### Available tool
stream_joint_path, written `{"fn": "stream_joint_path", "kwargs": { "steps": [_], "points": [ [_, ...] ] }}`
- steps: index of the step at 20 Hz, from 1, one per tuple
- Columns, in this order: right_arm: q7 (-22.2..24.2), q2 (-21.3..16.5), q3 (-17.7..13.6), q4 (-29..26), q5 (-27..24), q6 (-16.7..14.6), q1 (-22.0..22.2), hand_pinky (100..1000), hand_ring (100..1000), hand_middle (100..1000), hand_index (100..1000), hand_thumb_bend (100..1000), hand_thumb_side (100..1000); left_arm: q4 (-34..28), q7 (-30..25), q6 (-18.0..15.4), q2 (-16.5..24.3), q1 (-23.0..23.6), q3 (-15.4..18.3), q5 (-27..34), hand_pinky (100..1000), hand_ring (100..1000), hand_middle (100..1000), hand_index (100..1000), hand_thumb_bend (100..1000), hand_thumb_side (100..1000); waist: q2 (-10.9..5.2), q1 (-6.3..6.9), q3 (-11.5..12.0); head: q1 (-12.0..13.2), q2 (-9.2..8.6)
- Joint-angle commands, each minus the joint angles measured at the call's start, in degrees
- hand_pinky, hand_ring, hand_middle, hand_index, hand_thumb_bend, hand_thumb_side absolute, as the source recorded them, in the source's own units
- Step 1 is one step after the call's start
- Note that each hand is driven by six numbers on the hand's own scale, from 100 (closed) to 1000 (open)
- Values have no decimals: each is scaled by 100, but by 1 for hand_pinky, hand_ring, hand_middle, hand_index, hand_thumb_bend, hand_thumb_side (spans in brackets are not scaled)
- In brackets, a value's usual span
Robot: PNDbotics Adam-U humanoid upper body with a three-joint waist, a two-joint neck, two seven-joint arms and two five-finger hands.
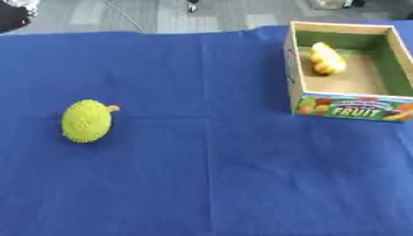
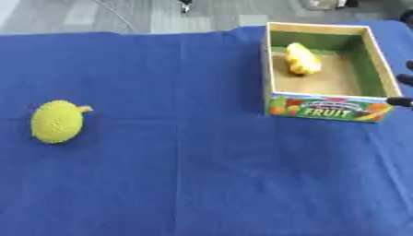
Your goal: Pick up the objects with one hand, pass them to the other hand, and then place them into the box on the other side of the table.
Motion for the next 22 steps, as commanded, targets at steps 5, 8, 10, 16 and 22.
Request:
{"fn": "stream_joint_path", "kwargs": {
  "steps": [5,8,10,16,22],
  "points": [
    [91,-322,30,-118,9,-26,-55,666,892,884,964,100,656,-389,389,-169,-226,255,-50,-76,560,458,398,474,100,196,-217,-101,12,51,72],
    [247,-449,148,-118,98,-43,-120,669,895,885,966,100,645,-448,372,-268,-355,323,-164,-185,558,458,398,474,100,198,-238,-106,13,67,80],
    [412,-536,265,-118,203,-88,-130,670,895,884,966,100,640,-456,288,-346,-398,326,-267,-256,560,459,400,476,100,190,-248,-106,10,74,93],
    [911,-819,684,-118,576,-35,-411,677,898,887,970,100,653,-401,-94,-508,-470,245,-524,-532,563,462,403,478,100,177,-272,-107,11,34,135],
    [1163,-844,1026,-118,829,179,-647,680,899,887,972,100,679,-348,-320,-562,-576,206,-672,-674,563,462,403,478,100,172,-286,-131,34,-60,294]
  ]
}}
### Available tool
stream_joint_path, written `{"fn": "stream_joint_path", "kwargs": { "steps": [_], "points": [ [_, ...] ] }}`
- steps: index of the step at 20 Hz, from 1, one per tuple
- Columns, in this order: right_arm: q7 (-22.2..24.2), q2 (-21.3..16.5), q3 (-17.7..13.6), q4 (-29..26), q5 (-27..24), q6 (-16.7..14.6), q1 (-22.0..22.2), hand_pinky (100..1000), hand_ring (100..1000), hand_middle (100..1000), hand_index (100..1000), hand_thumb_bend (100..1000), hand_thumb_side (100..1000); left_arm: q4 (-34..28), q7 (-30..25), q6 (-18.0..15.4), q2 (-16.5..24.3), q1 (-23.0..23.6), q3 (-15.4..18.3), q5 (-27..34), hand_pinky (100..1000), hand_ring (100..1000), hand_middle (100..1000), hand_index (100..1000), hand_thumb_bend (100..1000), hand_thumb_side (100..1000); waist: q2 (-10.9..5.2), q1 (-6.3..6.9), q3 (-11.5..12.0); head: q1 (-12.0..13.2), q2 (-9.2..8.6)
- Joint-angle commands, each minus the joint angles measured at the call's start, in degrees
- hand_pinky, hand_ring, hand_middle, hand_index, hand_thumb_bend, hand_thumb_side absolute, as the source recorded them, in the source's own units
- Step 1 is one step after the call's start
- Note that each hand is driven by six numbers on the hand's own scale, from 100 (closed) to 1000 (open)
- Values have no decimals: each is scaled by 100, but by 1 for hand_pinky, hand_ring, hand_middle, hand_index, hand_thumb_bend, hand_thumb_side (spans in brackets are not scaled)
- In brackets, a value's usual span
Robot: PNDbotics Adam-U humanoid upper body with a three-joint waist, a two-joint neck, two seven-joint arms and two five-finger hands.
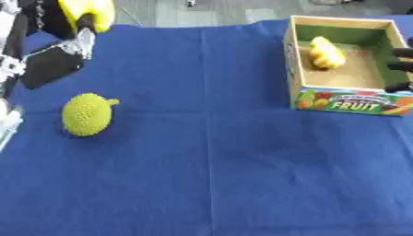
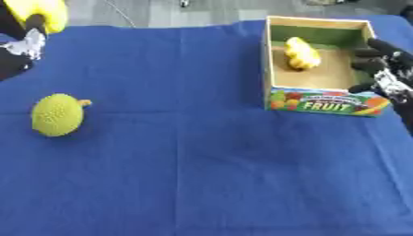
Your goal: Pick up the objects with one hand, pass them to the other hand, and then place them into the box on the other side of the table.
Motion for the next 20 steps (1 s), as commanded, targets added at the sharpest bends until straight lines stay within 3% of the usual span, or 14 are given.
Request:
{"fn": "stream_joint_path", "kwargs": {
  "steps": [1,12,20],
  "points": [
    [98,-189,99,-118,167,86,-88,680,899,887,972,100,683,-27,-85,-10,22,-97,-26,-50,563,462,403,478,100,171,-213,-93,5,-6,88],
    [303,-134,341,-118,314,191,-276,682,900,888,973,100,689,23,-284,-65,-17,-56,-233,83,563,460,401,477,100,170,-231,-99,8,34,132],
    [459,-189,535,-118,317,290,-657,686,906,896,981,100,667,96,-554,-161,-135,-52,-469,202,561,458,399,475,100,179,-243,-120,13,-3,124]
  ]
}}
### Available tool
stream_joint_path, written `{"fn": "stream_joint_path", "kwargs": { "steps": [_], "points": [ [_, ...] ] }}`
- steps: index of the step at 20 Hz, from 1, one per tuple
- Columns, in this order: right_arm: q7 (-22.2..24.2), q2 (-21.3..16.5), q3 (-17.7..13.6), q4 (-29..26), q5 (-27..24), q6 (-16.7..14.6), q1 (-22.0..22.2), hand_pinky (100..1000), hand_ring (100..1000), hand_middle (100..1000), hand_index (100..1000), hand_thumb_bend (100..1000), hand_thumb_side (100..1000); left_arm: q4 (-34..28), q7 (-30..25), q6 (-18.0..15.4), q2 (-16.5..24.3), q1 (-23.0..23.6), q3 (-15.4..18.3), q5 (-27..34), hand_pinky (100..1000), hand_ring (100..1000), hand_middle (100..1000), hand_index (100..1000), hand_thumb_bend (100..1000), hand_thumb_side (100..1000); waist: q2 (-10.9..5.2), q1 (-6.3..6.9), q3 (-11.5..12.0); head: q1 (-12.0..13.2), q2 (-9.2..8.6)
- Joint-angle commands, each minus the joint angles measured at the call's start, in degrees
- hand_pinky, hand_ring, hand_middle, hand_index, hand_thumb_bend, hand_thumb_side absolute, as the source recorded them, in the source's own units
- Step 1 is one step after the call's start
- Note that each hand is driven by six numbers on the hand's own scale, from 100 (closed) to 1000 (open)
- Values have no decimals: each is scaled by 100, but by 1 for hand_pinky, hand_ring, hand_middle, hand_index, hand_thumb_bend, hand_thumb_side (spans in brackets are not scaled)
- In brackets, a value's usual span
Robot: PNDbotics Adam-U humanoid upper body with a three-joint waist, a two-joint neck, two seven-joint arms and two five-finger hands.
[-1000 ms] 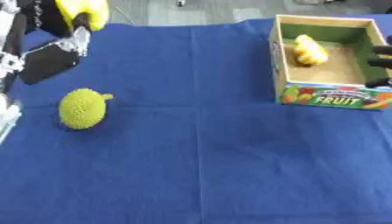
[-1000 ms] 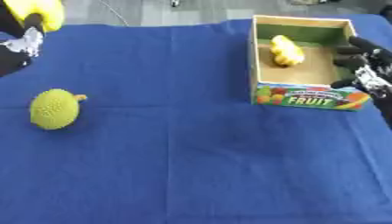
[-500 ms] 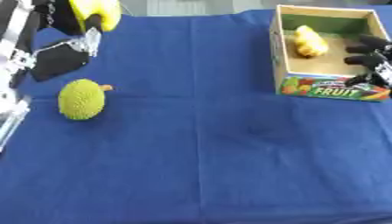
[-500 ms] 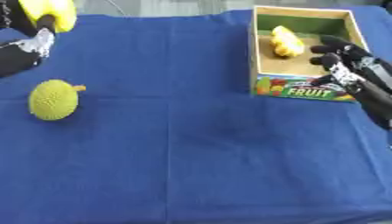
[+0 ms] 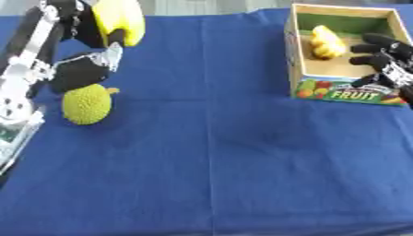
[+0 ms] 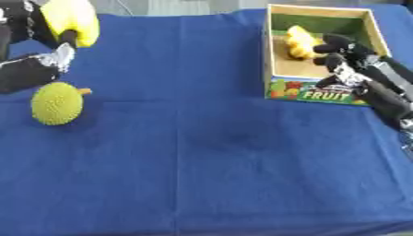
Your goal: Pick up the objects with one hand, pass them to the other hand, and then place them into the box on the other side of the table.
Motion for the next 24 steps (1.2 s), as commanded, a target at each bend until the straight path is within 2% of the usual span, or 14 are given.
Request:
{"fn": "stream_joint_path", "kwargs": {
  "steps": [1,6,11,24],
  "points": [
    [108,-206,55,-118,64,24,-169,687,908,899,985,100,667,-19,-108,-43,-5,-65,-57,87,561,458,399,475,100,179,-221,-94,10,-23,-6],
    [369,-255,259,-118,194,90,-423,694,917,913,1000,100,647,-8,-171,-85,-73,-75,-117,108,561,457,398,475,100,175,-233,-115,42,18,25],
    [614,-358,418,-118,354,42,-697,706,929,927,1000,100,590,-20,-221,-108,-94,-84,-147,128,560,457,397,474,100,172,-233,-133,76,59,52],
    [1058,-493,825,-118,366,250,-1452,719,947,948,1000,100,510,-141,-463,-99,-241,-241,-362,196,559,455,396,473,100,172,-203,-181,199,-61,59]
  ]
}}
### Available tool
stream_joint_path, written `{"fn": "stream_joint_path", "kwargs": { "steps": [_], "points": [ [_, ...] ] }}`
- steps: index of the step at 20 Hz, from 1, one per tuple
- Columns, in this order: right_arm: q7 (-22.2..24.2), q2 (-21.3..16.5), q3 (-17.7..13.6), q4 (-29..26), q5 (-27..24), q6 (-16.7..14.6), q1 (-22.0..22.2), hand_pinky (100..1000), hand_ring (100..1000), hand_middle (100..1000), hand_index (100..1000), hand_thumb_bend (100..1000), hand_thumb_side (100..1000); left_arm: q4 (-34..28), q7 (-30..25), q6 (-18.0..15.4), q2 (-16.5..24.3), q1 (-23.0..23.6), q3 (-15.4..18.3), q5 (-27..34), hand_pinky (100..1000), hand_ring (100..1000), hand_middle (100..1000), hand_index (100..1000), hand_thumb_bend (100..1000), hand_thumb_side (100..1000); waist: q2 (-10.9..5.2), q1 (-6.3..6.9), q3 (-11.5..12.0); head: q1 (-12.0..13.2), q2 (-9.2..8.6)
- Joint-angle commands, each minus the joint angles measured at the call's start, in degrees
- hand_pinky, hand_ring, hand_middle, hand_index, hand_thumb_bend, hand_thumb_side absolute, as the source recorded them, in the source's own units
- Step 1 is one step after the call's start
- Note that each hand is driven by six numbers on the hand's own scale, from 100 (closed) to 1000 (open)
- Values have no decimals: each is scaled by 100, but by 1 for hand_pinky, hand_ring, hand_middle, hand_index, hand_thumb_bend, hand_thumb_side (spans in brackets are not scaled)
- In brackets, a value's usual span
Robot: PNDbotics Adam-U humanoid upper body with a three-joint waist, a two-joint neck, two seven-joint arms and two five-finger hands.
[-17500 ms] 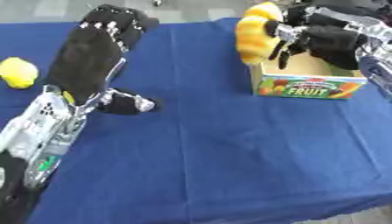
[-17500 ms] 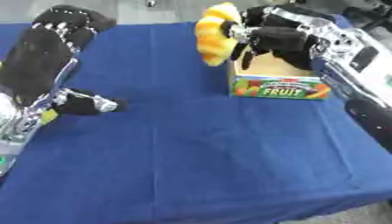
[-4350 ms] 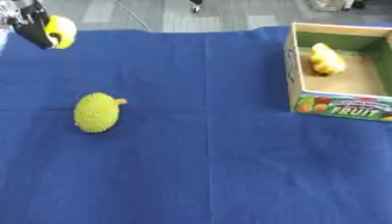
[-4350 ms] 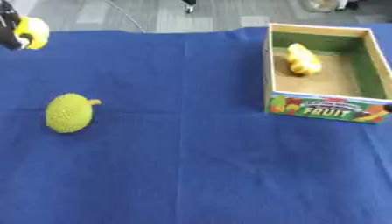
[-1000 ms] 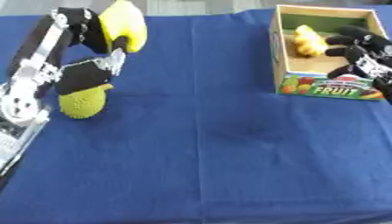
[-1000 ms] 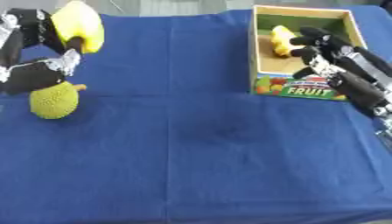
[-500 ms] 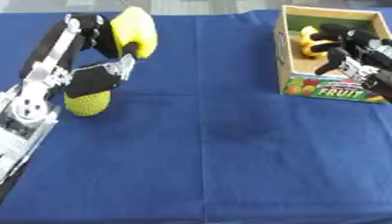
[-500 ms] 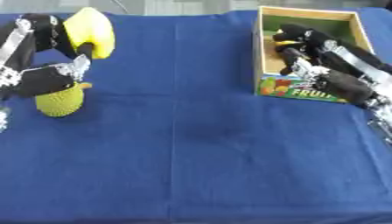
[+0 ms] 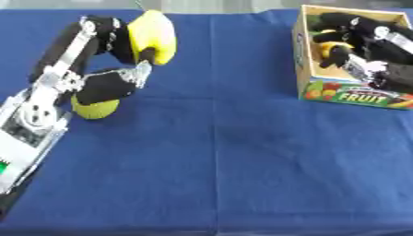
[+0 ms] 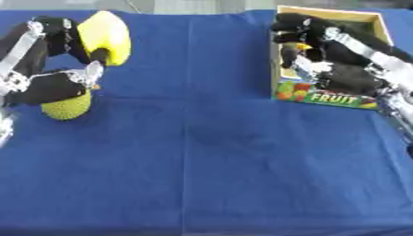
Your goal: Pick up the objects with one hand, pass them to the other hand, and then place them into the box on the other side of the table.
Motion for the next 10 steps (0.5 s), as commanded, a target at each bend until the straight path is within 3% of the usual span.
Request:
{"fn": "stream_joint_path", "kwargs": {
  "steps": [1,10],
  "points": [
    [99,-204,31,-118,-1,52,-183,720,948,947,1000,100,501,-119,-73,-7,-11,-145,-18,14,559,455,396,473,100,173,-171,-80,24,-51,6],
    [276,-157,293,-113,45,384,-586,722,954,952,1000,100,506,-173,-236,2,-257,-356,-170,-26,559,455,395,472,100,157,-119,-79,181,-278,-7]
  ]
}}
